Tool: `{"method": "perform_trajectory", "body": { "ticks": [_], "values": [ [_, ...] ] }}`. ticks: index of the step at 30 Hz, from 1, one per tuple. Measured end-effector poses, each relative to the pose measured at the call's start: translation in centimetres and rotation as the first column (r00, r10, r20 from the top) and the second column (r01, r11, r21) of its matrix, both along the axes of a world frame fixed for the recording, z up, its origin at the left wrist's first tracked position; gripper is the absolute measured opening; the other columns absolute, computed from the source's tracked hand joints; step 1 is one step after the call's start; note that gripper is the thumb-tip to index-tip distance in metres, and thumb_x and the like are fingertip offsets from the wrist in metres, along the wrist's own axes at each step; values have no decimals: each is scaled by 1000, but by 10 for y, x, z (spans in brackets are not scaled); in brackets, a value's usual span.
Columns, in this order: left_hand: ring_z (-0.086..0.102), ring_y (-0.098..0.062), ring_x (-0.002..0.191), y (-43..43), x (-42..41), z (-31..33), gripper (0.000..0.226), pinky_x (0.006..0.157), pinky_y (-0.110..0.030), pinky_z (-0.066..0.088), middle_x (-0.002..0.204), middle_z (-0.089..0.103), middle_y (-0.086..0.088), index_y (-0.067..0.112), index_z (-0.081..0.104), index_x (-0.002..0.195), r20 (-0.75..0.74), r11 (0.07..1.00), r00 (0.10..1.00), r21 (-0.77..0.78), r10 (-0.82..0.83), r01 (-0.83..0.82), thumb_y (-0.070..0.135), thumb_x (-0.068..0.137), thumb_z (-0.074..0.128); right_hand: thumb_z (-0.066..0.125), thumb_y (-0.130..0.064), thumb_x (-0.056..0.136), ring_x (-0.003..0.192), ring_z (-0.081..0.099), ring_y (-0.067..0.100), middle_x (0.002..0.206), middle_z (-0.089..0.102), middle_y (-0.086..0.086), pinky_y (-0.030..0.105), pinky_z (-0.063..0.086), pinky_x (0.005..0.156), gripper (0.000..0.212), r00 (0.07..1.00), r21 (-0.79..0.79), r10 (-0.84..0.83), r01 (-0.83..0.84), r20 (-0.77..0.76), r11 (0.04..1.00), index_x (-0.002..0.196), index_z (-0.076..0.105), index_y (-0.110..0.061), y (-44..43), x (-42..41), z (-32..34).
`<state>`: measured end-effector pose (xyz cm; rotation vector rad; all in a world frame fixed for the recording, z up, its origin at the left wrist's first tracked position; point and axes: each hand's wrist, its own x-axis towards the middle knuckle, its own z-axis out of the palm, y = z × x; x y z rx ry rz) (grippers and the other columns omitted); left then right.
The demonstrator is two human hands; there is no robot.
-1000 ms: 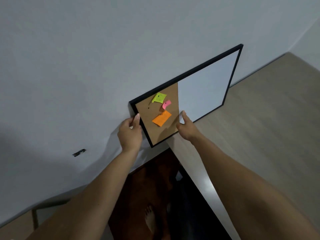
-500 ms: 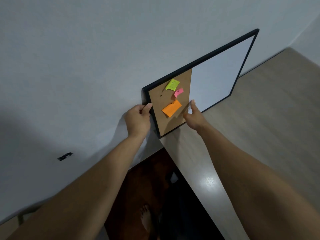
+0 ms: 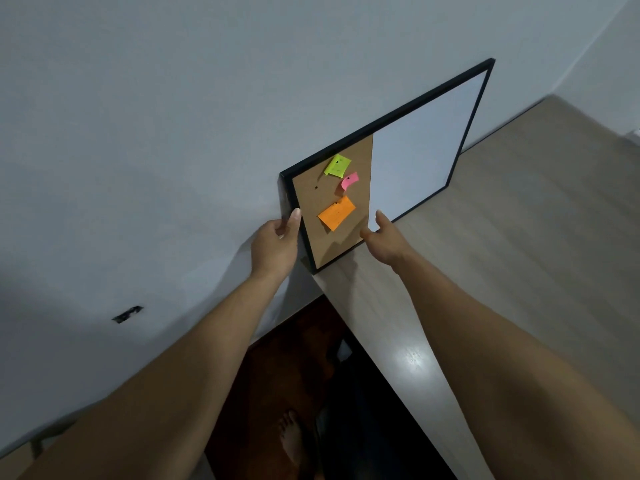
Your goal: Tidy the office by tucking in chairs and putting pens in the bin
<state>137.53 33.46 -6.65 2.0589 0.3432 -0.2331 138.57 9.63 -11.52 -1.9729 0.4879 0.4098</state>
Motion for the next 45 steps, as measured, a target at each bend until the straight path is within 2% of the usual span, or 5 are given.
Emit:
{"method": "perform_trajectory", "body": {
  "ticks": [3, 7, 18, 25, 45],
  "values": [
    [68, -22, 109, 9, -14, 3, 69, 83, -29, 49, 116, 73, -8, 12, 70, 126, -56, 999, 998, -39, -37, 35, 73, 102, 48, 54, -49, 107, 163, 29, 27, 177, 23, 6, 44, 30, 131, 83, 1000, -37, -14, 14, -19, 999, 171, 15, -15, 0, -19, 10],
    [65, -21, 121, 18, -42, 8, 68, 92, -33, 48, 129, 71, -3, 17, 65, 135, -115, 998, 992, -45, -51, 46, 74, 101, 49, 57, -44, 106, 158, 38, 26, 172, 36, 7, 45, 38, 127, 72, 999, -82, -45, 45, -3, 996, 167, 31, -15, -1, -52, 29],
    [68, -19, 114, -16, -128, 15, 39, 98, -41, 55, 116, 70, 7, 28, 67, 114, -152, 896, 883, -78, -444, 437, 63, 103, 55, 59, -32, 107, 148, 51, 25, 161, 53, 11, 39, 39, 124, 58, 986, -233, -155, 136, -65, 963, 158, 47, -8, -22, -207, 68],
    [74, -22, 117, -67, -187, 35, 40, 105, -45, 58, 124, 76, -2, 20, 71, 125, -85, 755, 750, -80, -656, 651, 52, 104, 61, 58, -32, 107, 144, 55, 25, 158, 56, 10, 36, 42, 121, 54, 942, -278, -323, 286, -95, 917, 154, 52, -8, -48, -333, 90],
    [76, -23, 113, -132, -505, 95, 38, 112, -46, 55, 123, 78, 0, 17, 72, 124, 24, 440, 444, -89, -896, 894, 49, 107, 60, 55, -29, 109, 136, 60, 30, 148, 63, 14, 38, 50, 112, 46, 821, -308, -571, 536, -28, 786, 149, 58, -5, -78, -726, 137]
  ]
}}
